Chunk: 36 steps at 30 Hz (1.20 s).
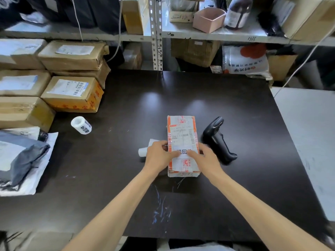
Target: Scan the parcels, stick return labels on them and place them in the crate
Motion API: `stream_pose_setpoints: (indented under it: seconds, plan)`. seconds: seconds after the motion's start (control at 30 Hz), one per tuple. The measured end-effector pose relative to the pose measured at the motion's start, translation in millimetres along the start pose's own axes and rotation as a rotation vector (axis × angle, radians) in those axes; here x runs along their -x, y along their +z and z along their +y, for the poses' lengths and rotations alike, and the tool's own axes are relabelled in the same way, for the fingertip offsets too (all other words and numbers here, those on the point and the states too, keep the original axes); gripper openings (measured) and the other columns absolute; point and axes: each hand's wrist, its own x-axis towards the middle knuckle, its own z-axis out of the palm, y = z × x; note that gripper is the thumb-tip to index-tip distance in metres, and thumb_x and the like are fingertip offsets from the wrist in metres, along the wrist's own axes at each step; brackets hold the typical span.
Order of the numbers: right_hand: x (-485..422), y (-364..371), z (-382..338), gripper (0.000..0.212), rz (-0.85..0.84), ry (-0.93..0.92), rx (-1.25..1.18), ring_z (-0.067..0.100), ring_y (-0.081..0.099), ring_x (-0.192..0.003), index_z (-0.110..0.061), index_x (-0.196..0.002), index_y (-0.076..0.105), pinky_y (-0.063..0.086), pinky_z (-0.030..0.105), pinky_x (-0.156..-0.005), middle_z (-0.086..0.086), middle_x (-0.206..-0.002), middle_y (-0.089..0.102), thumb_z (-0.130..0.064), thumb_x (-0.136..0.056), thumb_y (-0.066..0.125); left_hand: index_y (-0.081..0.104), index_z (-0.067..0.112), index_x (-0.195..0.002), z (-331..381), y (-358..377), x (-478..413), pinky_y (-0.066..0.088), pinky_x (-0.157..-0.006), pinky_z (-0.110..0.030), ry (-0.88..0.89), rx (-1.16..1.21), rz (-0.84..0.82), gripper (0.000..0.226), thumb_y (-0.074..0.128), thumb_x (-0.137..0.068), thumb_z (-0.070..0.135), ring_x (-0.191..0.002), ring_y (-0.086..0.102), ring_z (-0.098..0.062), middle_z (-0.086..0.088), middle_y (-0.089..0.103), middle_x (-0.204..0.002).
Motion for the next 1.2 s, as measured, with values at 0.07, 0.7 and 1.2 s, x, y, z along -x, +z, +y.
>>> stream_pose_setpoints:
  seconds: [0.07, 0.7, 1.2]
  plan:
    - [8.7, -1.7, -2.1, 0.030, 0.044, -0.050, -0.029, -0.007, 0.061, -0.076, -0.042, -0.117, 0.048, 0.049, 0.011, -0.053, -0.019, -0.118, 0.059, -0.031, -0.093, 0.062, 0.063, 0.025, -0.120, 4.3, -4.8, 2.6, 0.047, -0.059, -0.011, 0.054, 0.011, -0.001, 0.044, 0.079, -0.080, 0.031, -0.100, 0.069, -0.012, 0.005, 0.068, -0.123]
    - [309.7, -26.3, 129.7, 0.039, 1.097, 0.321, -0.526, 0.011, 0.069, -0.101, -0.033, -0.129, 0.056, 0.061, 0.040, -0.077, -0.015, -0.119, 0.066, -0.025, -0.092, 0.065, 0.064, 0.020, -0.126, 36.8, 153.5, 190.8, 0.055, -0.064, -0.016, 0.595, -0.192, -0.961, 0.047, 0.078, -0.081, 0.025, -0.084, 0.067, -0.002, 0.005, 0.070, -0.118]
    - [395.7, -84.9, 283.1, 0.034, 1.230, 0.564, -0.684, 0.012, 0.068, -0.095, -0.019, -0.126, 0.061, 0.060, 0.031, -0.078, -0.003, -0.120, 0.068, -0.018, -0.092, 0.065, 0.067, 0.021, -0.122, -8.4, 345.7, 278.9, 0.056, -0.065, -0.012, 0.598, -0.443, -1.207, 0.040, 0.076, -0.084, 0.026, -0.082, 0.068, 0.002, 0.010, 0.071, -0.109]
